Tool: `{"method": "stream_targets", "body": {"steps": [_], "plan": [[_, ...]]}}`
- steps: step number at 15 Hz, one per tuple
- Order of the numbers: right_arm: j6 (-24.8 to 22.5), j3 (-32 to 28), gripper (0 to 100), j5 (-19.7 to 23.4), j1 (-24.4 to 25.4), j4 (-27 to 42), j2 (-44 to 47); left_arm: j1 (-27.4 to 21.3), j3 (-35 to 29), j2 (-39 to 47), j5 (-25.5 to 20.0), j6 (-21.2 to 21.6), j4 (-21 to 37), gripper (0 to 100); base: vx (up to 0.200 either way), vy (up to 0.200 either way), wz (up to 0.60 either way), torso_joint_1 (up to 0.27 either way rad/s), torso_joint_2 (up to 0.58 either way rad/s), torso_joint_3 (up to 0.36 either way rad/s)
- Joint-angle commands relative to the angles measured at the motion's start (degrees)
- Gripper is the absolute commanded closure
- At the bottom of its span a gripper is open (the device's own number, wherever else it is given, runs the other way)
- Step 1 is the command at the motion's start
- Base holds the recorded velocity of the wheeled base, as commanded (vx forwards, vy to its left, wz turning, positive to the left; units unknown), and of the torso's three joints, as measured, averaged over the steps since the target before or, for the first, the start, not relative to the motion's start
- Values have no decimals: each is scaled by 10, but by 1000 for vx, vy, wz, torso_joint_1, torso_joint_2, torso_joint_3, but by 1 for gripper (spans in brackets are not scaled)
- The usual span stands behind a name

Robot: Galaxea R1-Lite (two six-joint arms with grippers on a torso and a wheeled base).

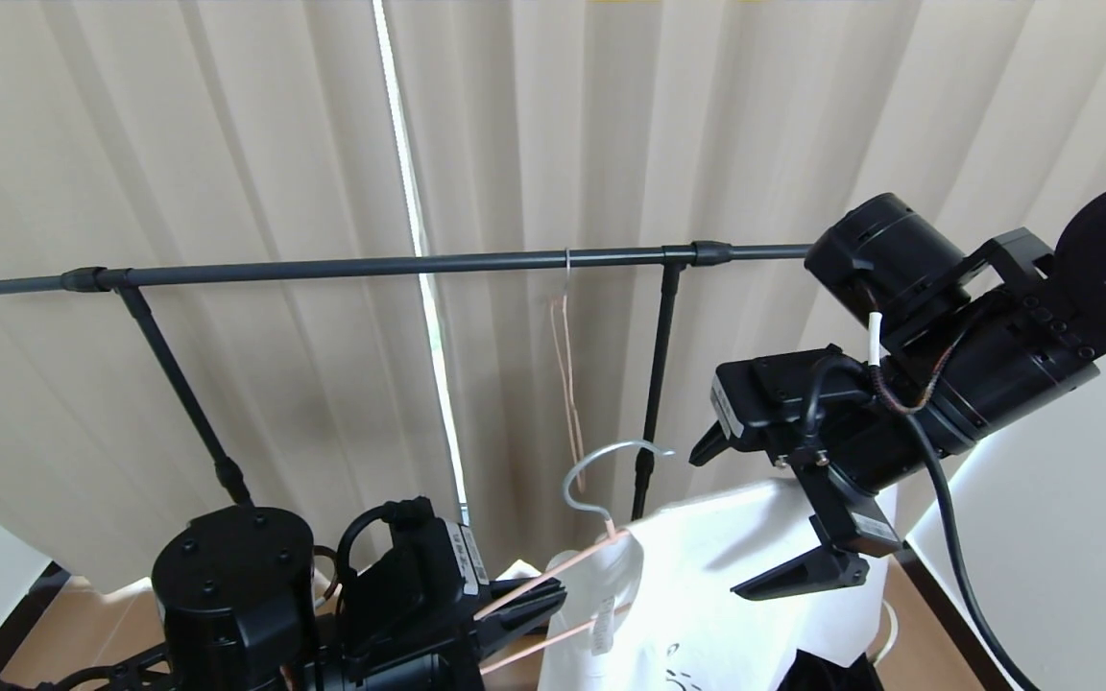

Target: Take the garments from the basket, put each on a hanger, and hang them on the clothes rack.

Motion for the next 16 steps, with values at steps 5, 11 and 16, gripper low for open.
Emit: {"method": "stream_targets", "body": {"steps": [5,11,16], "plan": [[0,-2,0,-1,9,-8,3,1,1,3,0,0,-9,100,0,0,0,0,0,0],[1,-2,100,-1,8,-8,-1,3,2,3,0,0,-11,100,0,0,0,0,0,0],[2,0,100,-1,8,-8,-8,3,3,2,-2,-4,-13,100,0,0,0,0,0,0]]}}
